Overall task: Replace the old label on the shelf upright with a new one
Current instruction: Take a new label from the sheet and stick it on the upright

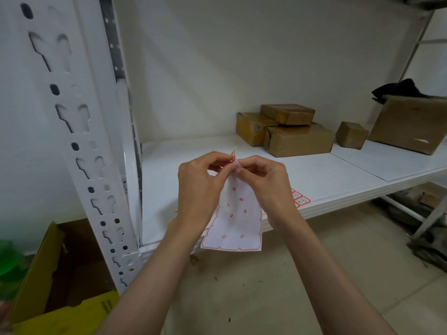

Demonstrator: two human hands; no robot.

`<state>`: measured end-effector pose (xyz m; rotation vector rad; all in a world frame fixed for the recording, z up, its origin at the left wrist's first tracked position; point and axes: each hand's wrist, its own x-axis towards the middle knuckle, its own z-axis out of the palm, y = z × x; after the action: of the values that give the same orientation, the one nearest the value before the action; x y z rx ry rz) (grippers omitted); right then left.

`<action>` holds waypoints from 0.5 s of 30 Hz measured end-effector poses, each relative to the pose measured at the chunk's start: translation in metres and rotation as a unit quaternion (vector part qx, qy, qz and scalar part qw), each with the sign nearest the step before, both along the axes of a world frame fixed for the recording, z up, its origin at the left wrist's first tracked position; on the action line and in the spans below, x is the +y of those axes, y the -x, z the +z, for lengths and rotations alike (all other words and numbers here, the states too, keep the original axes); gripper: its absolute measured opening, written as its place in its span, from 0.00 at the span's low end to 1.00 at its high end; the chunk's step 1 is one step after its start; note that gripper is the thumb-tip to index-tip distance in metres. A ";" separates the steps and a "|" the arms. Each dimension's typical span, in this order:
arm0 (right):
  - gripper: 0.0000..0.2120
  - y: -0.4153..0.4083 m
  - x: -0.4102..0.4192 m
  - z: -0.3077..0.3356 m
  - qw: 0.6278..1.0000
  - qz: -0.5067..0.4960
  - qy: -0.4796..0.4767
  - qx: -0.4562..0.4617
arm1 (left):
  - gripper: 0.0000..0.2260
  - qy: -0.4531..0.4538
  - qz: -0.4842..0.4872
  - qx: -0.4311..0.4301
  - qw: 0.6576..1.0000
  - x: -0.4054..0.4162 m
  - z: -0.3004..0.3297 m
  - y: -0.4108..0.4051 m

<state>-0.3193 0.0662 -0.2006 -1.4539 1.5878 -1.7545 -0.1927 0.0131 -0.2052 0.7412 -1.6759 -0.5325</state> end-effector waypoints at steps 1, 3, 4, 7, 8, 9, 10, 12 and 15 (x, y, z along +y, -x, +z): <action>0.04 0.000 0.000 0.000 1.000 -0.002 0.000 0.012 | 0.05 0.006 0.002 -0.005 1.000 0.000 0.000 0.000; 0.05 0.001 0.000 0.000 0.999 -0.008 -0.004 0.041 | 0.05 0.022 0.012 -0.022 0.999 0.000 -0.001 -0.001; 0.05 0.001 0.000 0.000 0.998 -0.010 -0.007 0.055 | 0.04 0.030 0.018 -0.030 0.999 0.000 -0.002 -0.001; 0.04 0.003 0.001 0.000 0.997 -0.015 -0.020 0.078 | 0.03 0.036 0.024 -0.036 0.998 0.000 -0.003 -0.001; 0.04 0.004 0.001 0.001 0.996 -0.014 -0.023 0.081 | 0.03 0.030 0.023 -0.032 0.999 0.000 -0.002 -0.001; 0.04 0.004 0.002 0.002 0.996 -0.014 -0.026 0.083 | 0.03 0.023 0.020 -0.025 0.999 0.000 -0.001 -0.001; 0.04 0.005 0.003 0.003 0.996 -0.014 -0.031 0.085 | 0.04 0.016 0.017 -0.017 1.000 0.000 -0.001 0.000; 0.04 0.006 0.003 0.003 0.994 -0.020 -0.050 0.091 | 0.06 -0.004 0.012 0.000 1.000 0.000 0.000 0.001; 0.04 0.006 0.003 0.003 0.993 -0.022 -0.068 0.092 | 0.05 -0.029 0.000 -0.001 1.000 -0.002 0.002 0.000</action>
<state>-0.3249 0.0697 -0.1976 -1.5625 1.8072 -1.5399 -0.1932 0.0115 -0.2037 0.7840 -1.6688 -0.5816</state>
